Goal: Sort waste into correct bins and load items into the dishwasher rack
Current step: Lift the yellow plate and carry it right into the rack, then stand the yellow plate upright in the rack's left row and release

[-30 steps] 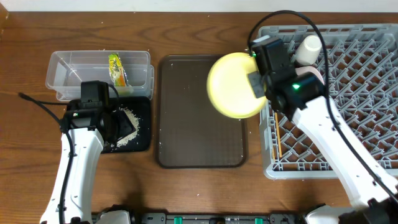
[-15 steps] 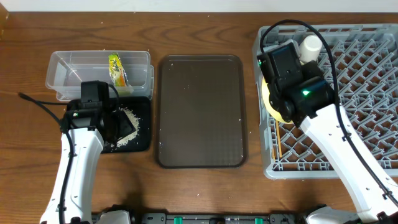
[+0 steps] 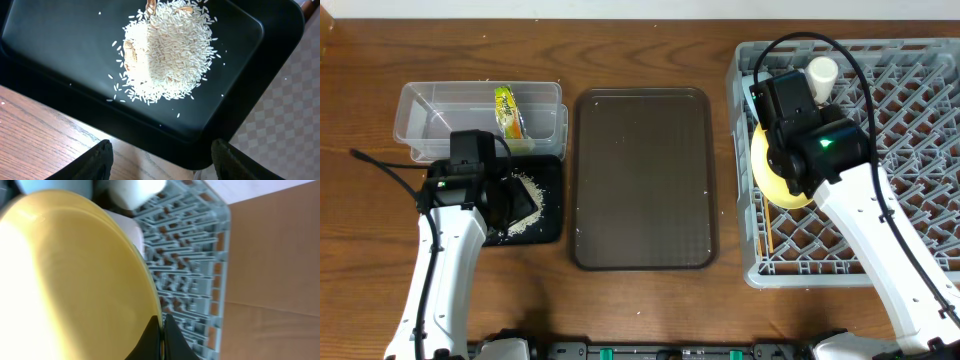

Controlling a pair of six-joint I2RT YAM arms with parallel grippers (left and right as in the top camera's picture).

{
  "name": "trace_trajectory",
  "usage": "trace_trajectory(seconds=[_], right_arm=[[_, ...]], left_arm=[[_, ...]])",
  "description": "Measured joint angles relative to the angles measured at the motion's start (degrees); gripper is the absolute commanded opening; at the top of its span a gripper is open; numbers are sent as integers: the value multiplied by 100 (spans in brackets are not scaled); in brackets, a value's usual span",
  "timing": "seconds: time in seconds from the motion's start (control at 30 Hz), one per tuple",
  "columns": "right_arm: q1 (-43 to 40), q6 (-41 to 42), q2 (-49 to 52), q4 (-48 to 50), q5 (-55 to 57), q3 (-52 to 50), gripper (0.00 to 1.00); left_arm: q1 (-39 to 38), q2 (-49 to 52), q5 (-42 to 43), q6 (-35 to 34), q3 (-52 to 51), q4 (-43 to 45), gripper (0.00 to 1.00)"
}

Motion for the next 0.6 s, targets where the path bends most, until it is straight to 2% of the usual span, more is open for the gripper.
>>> trace_trajectory(seconds=[0.47,0.5,0.6], right_arm=[[-4,420,205,168,-940,0,5],[-4,439,210,216,-1027,0,7],[-4,531,221,328,-1314,0,23]], left_arm=[[0,0,0,-2,0,0,66],[0,0,0,0,0,0,66],[0,0,0,0,0,0,66]])
